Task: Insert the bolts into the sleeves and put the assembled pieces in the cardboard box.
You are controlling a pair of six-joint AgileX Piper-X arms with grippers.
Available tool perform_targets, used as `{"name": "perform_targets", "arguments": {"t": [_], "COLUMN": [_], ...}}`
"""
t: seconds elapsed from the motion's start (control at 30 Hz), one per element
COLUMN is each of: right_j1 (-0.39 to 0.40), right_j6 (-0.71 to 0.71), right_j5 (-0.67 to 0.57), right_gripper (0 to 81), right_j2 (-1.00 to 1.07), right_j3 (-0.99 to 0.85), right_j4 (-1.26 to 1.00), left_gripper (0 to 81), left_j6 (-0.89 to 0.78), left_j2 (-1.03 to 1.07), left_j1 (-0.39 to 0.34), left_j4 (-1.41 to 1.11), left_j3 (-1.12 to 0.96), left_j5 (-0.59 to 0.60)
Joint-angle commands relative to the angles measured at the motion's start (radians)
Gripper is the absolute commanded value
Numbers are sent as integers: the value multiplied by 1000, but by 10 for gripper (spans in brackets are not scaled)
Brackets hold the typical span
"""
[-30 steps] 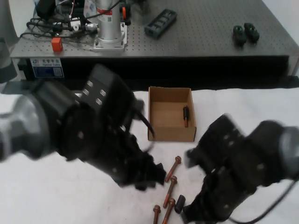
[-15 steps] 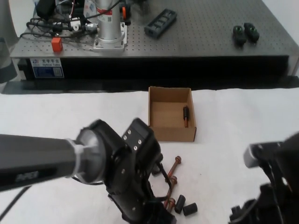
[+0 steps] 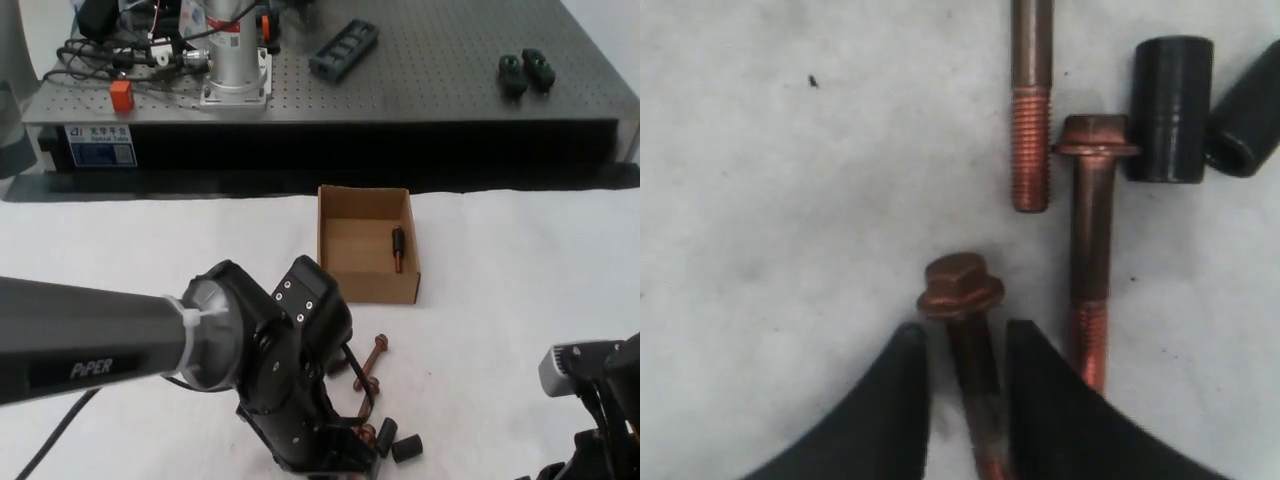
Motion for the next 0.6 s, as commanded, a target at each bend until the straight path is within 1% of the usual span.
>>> {"name": "perform_targets", "arguments": {"t": [0.0, 0.2, 0.3, 0.37, 0.43, 0.5, 0.57], "right_j1": [-6, -6, -6, 0, 12, 34, 59], "right_j6": [5, -5, -11, -11, -11, -3, 45], "right_j5": [-4, -4, -50, -149, -267, -399, -472], "right_gripper": [73, 73, 73, 73, 73, 73, 73], "right_j2": [-9, -9, -9, -9, -9, -9, -6], "right_j3": [-1, -1, -1, -1, 8, 28, 50], "right_j4": [-3, -5, -45, -109, -203, -352, -507], "left_gripper": [8, 6, 6, 6, 6, 6, 6], "left_j6": [11, 16, -17, -32, -53, -85, -129], "left_j2": [33, 3, -82, -166, -277, -386, -467], "left_j1": [-2, -2, -2, -2, -2, -2, -2], "left_j4": [-4, -3, -35, -87, -204, -379, -555], "left_j3": [5, -16, -15, 7, 63, 143, 217], "left_j5": [-13, 5, -5, -31, -21, 24, 106]}}
